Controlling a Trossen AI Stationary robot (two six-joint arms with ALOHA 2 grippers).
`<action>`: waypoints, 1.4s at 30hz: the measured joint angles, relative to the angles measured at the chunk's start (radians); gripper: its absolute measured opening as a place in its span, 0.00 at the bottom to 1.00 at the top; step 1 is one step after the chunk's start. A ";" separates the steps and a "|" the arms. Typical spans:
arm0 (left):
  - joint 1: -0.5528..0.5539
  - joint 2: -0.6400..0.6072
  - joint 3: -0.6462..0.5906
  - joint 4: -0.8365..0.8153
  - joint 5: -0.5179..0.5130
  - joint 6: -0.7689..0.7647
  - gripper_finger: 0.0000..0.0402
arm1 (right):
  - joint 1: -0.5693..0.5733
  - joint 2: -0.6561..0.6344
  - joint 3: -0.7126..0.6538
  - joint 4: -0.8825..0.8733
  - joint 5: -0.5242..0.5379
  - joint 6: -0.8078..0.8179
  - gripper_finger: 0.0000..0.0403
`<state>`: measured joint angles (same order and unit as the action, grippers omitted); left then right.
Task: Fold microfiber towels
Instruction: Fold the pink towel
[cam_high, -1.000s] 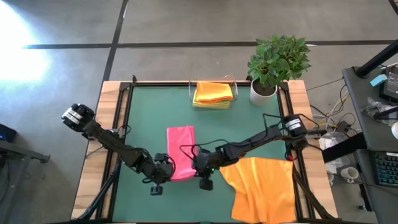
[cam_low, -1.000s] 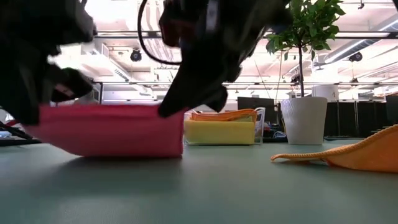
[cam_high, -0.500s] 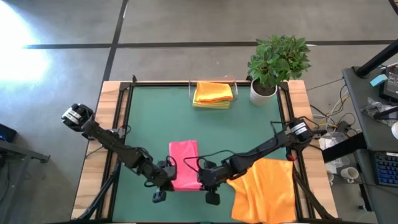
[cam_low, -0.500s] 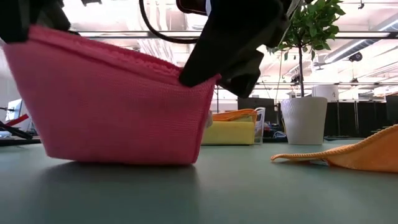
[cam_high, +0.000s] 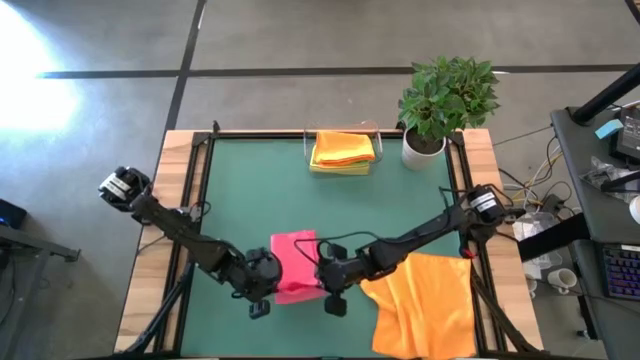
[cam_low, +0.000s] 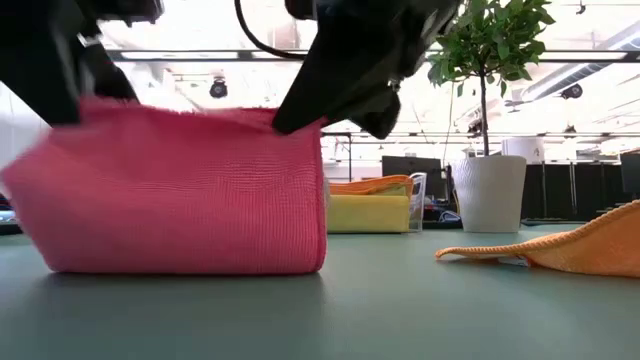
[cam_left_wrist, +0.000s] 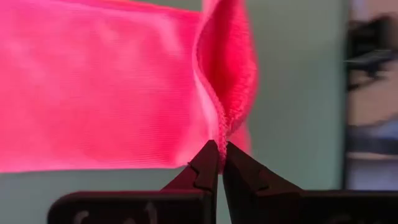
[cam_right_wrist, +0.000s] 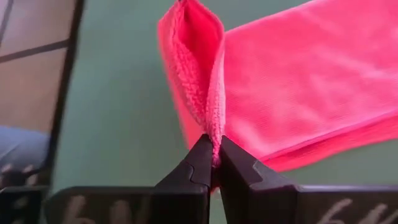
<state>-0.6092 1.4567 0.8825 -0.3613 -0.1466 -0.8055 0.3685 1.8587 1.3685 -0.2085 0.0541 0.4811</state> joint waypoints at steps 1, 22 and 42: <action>0.005 0.000 0.001 -0.023 -0.018 0.000 0.00 | -0.011 0.000 0.000 0.000 0.007 -0.008 0.02; 0.185 -0.014 -0.005 -0.333 -0.160 0.000 0.00 | -0.220 0.028 0.000 0.021 0.156 -0.081 0.02; 0.263 -0.014 -0.021 -0.339 -0.203 0.082 0.13 | -0.254 0.101 0.000 0.059 0.263 -0.088 0.02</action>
<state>-0.3461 1.4425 0.8620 -0.6998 -0.3499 -0.7231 0.1141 1.9594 1.3685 -0.1500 0.3170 0.3927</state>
